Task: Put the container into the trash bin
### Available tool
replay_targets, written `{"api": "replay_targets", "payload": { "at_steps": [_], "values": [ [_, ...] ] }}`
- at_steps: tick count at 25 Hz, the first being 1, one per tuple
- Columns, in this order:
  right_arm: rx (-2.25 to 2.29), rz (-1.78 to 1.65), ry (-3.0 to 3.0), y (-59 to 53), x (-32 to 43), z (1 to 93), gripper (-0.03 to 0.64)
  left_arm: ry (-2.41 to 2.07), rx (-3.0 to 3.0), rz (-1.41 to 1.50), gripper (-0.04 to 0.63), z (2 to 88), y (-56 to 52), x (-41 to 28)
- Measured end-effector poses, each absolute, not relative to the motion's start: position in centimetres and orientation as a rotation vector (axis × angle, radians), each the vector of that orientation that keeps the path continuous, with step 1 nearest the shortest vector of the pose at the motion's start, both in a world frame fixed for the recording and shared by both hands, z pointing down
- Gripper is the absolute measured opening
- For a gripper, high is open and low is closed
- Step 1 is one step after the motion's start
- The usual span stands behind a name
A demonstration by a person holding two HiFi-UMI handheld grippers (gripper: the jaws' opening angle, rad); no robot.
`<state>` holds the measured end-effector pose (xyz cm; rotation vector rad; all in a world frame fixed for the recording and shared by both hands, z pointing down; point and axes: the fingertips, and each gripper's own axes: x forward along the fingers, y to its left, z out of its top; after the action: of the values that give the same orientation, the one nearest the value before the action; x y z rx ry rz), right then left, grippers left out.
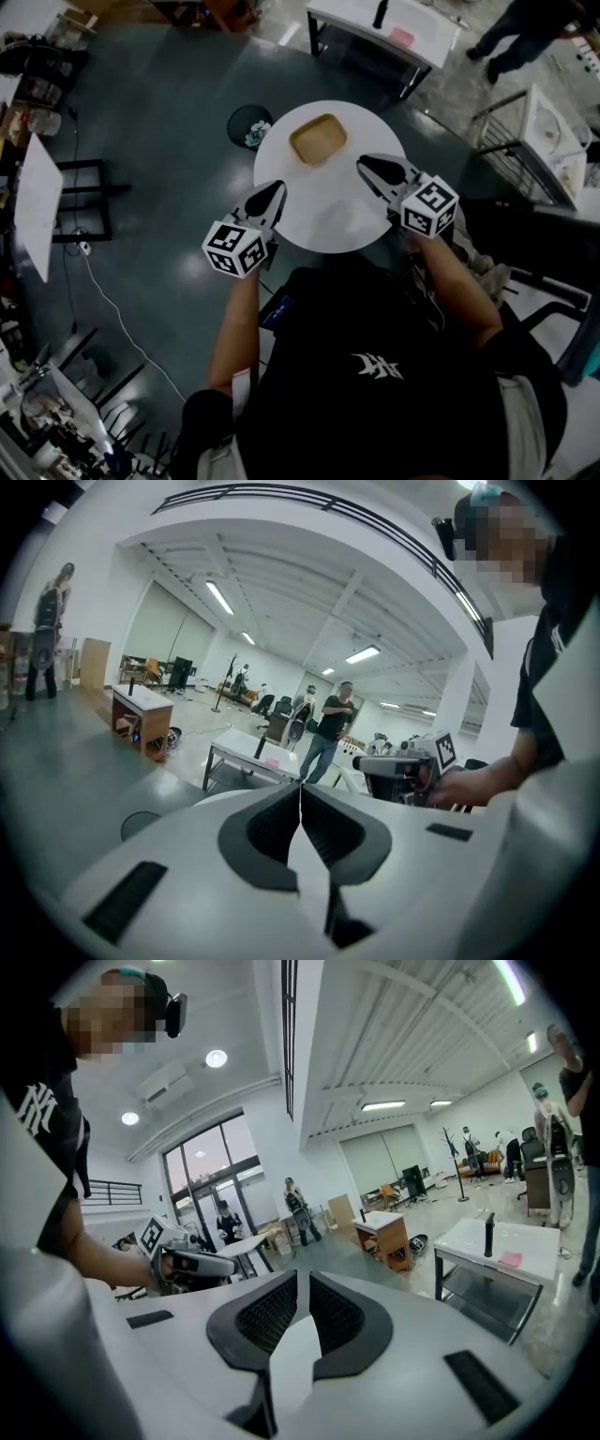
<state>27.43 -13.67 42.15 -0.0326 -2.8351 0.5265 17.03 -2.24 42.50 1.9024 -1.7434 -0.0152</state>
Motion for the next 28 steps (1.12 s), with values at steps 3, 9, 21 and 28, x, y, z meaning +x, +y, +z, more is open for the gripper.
{"api": "replay_targets", "payload": {
  "at_steps": [3, 9, 21, 28],
  "values": [
    [-0.020, 0.544, -2.786, -15.3, 25.9, 44.7, 0.044, -1.729, 1.848, -0.021, 0.005, 44.9, -3.7, 15.8],
    [-0.005, 0.564, -2.689, -17.6, 22.5, 49.8, 0.050, -1.695, 1.736, -0.069, 0.008, 50.6, -6.7, 12.1],
    [0.072, 0.608, -2.495, -22.7, 19.7, 59.0, 0.137, -1.591, 1.557, -0.047, 0.094, 60.5, -9.5, 9.7],
    [0.086, 0.634, -2.409, -24.8, 18.5, 62.8, 0.150, -1.553, 1.456, -0.020, 0.132, 64.0, -11.2, 9.9]
  ]
}}
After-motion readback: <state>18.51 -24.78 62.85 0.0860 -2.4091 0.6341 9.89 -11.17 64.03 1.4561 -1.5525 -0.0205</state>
